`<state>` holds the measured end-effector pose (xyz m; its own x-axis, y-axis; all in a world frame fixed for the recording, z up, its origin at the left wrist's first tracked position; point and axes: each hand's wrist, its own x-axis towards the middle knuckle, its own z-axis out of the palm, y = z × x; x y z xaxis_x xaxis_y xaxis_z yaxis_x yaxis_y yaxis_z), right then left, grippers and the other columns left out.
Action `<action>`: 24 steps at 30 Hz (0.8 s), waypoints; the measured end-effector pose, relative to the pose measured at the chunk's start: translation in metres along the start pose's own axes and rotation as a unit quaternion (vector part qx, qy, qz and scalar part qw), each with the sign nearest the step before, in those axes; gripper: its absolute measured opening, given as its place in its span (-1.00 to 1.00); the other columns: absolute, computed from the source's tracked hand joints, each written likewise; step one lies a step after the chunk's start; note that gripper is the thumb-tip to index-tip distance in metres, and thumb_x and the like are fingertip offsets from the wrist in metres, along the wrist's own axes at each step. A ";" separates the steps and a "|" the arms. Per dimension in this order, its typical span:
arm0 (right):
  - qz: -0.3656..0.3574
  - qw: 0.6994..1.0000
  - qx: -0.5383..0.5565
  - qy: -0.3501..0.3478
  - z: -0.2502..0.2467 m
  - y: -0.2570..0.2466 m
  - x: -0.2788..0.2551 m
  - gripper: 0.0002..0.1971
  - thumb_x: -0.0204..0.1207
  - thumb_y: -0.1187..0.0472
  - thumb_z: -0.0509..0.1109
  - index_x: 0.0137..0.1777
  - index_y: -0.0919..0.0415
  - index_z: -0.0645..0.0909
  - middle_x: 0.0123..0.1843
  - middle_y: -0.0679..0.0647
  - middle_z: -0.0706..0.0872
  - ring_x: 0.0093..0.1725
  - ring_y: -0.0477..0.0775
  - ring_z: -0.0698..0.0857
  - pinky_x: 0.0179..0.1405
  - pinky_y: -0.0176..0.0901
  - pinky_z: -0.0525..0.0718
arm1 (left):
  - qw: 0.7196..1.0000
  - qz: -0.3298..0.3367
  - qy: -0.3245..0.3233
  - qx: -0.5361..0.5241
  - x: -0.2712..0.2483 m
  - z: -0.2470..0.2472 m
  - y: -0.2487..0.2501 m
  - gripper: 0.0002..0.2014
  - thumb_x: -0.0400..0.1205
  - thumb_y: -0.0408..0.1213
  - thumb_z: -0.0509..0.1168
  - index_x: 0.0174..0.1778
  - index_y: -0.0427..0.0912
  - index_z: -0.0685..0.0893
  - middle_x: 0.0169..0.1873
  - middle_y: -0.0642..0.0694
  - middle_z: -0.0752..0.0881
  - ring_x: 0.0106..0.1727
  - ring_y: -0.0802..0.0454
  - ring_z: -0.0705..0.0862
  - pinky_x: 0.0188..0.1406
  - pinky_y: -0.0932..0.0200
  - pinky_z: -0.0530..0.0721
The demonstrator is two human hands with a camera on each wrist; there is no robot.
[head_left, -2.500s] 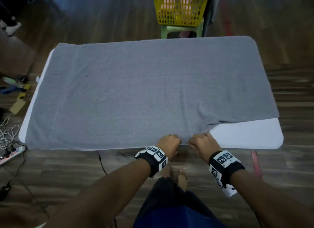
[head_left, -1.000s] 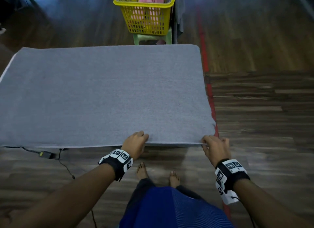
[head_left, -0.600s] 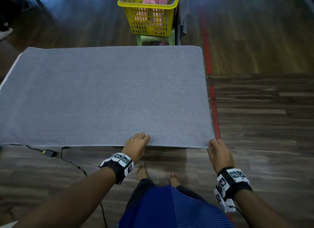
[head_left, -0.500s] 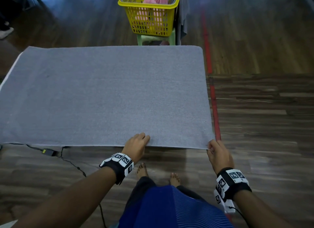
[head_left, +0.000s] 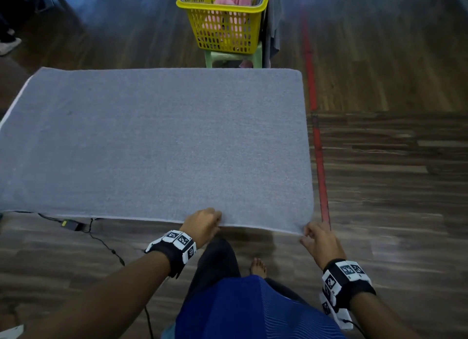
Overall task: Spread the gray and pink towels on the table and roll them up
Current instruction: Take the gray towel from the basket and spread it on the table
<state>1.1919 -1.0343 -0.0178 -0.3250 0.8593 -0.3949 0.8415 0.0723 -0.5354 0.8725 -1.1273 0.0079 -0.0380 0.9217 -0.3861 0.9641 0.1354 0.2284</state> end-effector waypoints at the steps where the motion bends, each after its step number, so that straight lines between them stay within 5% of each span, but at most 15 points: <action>1: 0.010 1.000 -0.009 -0.016 -0.004 -0.001 0.002 -0.76 0.39 0.14 0.55 -0.26 0.03 0.48 -0.18 -0.12 0.58 -0.18 0.03 0.62 -0.22 -0.13 0.55 | 0.999 0.001 -0.041 -0.016 0.004 -0.004 -0.002 -0.86 0.55 -0.18 0.36 -0.09 -0.14 0.59 -0.19 -0.05 0.63 -0.15 -0.07 0.64 -0.26 0.16 0.44; 3: 0.011 0.999 -0.034 -0.011 -0.014 -0.009 0.015 -0.79 0.43 -0.02 0.50 -0.25 -0.04 0.51 -0.24 -0.17 0.63 -0.23 -0.07 0.64 -0.23 -0.14 0.61 | 0.998 0.003 -0.050 -0.038 0.016 -0.015 -0.007 -0.79 0.60 -0.06 0.31 -0.03 -0.13 0.62 -0.10 -0.05 0.67 -0.08 -0.05 0.64 -0.17 0.16 0.49; 6: -0.015 0.999 -0.037 0.006 -0.035 -0.040 0.059 -0.82 0.54 -0.02 0.39 -0.24 -0.04 0.52 -0.28 -0.12 0.62 -0.29 -0.08 0.63 -0.23 -0.09 0.67 | 0.999 -0.005 0.016 -0.052 0.041 -0.031 -0.016 -0.77 0.61 -0.07 0.32 -0.01 -0.17 0.64 -0.06 -0.09 0.67 -0.04 -0.07 0.62 -0.09 0.11 0.54; 13: -0.097 0.990 -0.096 0.020 -0.056 -0.140 0.211 -0.79 0.51 -0.01 0.40 0.05 0.08 0.65 0.16 0.11 0.64 0.16 0.22 0.62 0.14 0.03 0.58 | 0.999 0.019 0.037 -0.032 0.098 -0.042 -0.035 -0.52 0.49 0.09 0.36 0.26 -0.06 0.57 0.26 -0.10 0.54 0.29 -0.14 0.49 0.19 0.00 0.46; 18: -0.101 0.981 -0.165 -0.029 -0.049 -0.198 0.300 -0.28 0.37 -0.20 0.47 0.52 -0.12 0.34 0.63 0.09 0.20 0.57 0.28 0.21 0.49 0.28 0.27 | 1.000 -0.009 -0.019 -0.023 0.125 -0.055 -0.051 -0.05 0.29 0.30 0.44 0.58 0.19 0.18 0.64 -0.17 0.07 0.62 -0.30 0.02 0.50 -0.36 0.10; 21: -0.104 0.967 -0.213 -0.098 -0.037 -0.221 0.329 -0.09 0.28 -0.38 0.44 0.60 -0.26 0.11 0.69 -0.01 -0.04 0.64 0.29 0.00 0.47 0.49 0.19 | 0.995 -0.012 -0.100 -0.011 0.130 -0.054 -0.061 0.16 0.21 0.30 0.49 0.58 0.33 -0.16 0.64 -0.08 -0.29 0.60 -0.37 -0.32 0.41 -0.60 -0.10; 24: -0.090 0.954 -0.231 -0.170 -0.025 -0.223 0.343 0.01 0.22 -0.46 0.42 0.60 -0.37 -0.06 0.69 -0.12 -0.21 0.66 0.29 -0.18 0.41 0.64 0.09 | 0.991 -0.007 -0.137 0.005 0.130 -0.047 -0.061 0.24 0.22 0.19 0.56 0.59 0.30 -0.24 0.60 -0.12 -0.42 0.54 -0.45 -0.44 0.32 -0.72 -0.14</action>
<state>0.9035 -0.7434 -0.0153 -0.5376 0.6034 -0.5890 0.8335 0.4861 -0.2628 0.7967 -0.9984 -0.0142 0.0192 0.7862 -0.6177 0.9668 0.1428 0.2118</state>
